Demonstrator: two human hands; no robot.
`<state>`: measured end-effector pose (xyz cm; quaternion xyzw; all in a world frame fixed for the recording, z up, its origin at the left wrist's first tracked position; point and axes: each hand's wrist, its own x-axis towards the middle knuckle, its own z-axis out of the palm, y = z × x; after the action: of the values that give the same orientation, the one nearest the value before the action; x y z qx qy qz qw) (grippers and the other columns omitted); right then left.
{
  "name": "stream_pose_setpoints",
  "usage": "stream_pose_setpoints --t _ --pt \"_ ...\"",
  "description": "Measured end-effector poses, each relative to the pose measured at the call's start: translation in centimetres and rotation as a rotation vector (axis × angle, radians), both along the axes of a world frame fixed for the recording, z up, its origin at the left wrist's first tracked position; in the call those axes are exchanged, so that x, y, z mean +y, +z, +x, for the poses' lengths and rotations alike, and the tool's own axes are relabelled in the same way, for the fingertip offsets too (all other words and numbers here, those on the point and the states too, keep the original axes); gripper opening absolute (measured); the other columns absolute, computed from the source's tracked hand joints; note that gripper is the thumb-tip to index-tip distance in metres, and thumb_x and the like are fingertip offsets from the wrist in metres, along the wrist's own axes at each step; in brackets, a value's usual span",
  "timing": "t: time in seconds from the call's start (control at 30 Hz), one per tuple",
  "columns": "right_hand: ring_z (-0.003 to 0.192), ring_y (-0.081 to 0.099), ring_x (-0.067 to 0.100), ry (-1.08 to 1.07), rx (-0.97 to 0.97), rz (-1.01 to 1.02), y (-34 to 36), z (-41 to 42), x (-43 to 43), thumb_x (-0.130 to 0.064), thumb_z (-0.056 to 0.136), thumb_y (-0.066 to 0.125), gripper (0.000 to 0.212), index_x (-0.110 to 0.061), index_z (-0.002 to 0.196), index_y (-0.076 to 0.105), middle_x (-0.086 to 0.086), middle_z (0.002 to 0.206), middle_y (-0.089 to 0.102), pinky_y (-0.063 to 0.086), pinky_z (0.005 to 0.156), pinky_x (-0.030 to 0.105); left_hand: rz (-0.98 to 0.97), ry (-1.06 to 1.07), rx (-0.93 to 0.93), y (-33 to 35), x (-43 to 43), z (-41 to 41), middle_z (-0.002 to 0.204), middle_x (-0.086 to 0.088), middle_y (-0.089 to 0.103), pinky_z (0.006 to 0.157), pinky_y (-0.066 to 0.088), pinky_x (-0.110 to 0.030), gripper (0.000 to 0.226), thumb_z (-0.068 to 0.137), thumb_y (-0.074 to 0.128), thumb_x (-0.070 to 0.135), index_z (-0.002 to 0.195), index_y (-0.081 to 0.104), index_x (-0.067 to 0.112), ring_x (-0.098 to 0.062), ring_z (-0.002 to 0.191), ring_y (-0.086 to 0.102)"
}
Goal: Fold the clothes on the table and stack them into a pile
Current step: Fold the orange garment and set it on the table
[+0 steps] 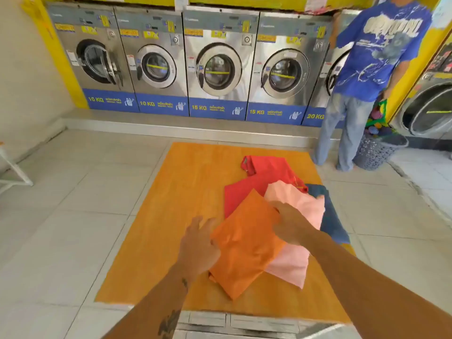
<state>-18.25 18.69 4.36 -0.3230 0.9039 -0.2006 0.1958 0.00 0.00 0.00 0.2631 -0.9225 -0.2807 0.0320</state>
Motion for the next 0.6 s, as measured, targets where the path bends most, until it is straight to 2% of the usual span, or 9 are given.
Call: stream_pose_setpoints --t 0.1,0.2,0.3,0.4,0.47,0.6 --pt "0.116 0.05 0.035 0.002 0.067 0.045 -0.5 -0.5 0.3 -0.018 0.084 0.054 0.069 -0.023 0.149 0.031 0.01 0.131 0.047 0.046 0.094 0.047 0.079 0.057 -0.167 -0.9 1.3 -0.3 0.163 -0.008 0.007 0.116 0.027 -0.049 0.069 0.089 0.044 0.032 0.153 0.018 0.039 -0.034 0.147 0.014" --pt "0.107 0.045 0.036 0.026 0.111 0.031 -0.7 0.1 0.2 -0.014 0.08 0.055 0.075 -0.02 0.15 0.029 0.01 0.12 0.044 0.044 0.088 0.044 0.125 0.067 -0.283 -2.0 2.3 -0.2 0.163 -0.009 0.0 0.116 0.022 -0.054 0.077 0.088 0.046 0.038 0.154 0.007 0.041 -0.037 0.147 0.009" --pt "0.103 0.043 0.033 -0.025 0.192 0.019 -0.8 1.1 -0.3 -0.012 0.078 0.055 0.073 -0.02 0.147 0.031 0.01 0.12 0.044 0.043 0.084 0.043 0.119 0.067 -0.303 -3.0 2.8 -0.1 0.158 -0.011 0.014 0.113 0.025 -0.052 0.077 0.085 0.045 0.044 0.153 0.009 0.036 -0.036 0.142 0.015" --pt "0.117 0.038 0.037 -0.169 0.362 0.079 -1.3 2.2 -1.1 -0.016 0.073 0.057 0.069 -0.021 0.139 0.037 0.01 0.131 0.04 0.043 0.087 0.047 0.071 0.056 -0.258 -3.3 2.6 -0.1 0.148 -0.008 0.026 0.11 0.027 -0.049 0.075 0.082 0.047 0.045 0.15 0.016 0.036 -0.034 0.134 0.023" --pt "0.121 0.036 0.04 -0.236 0.299 0.08 -1.7 2.9 -1.5 -0.015 0.072 0.058 0.069 -0.021 0.137 0.035 0.01 0.135 0.035 0.043 0.089 0.05 0.05 0.026 -0.234 -3.5 2.0 0.1 0.143 -0.005 0.029 0.109 0.029 -0.047 0.074 0.08 0.049 0.041 0.148 0.019 0.04 -0.032 0.129 0.027" --pt "0.109 0.043 0.037 -0.311 0.215 -0.004 -2.3 4.0 -2.2 -0.007 0.072 0.055 0.07 -0.023 0.137 0.033 0.008 0.133 0.034 0.046 0.078 0.046 0.018 -0.004 -0.217 -4.2 0.8 0.5 0.144 -0.009 0.024 0.106 0.034 -0.047 0.071 0.083 0.05 0.041 0.147 0.02 0.044 -0.034 0.125 0.03"
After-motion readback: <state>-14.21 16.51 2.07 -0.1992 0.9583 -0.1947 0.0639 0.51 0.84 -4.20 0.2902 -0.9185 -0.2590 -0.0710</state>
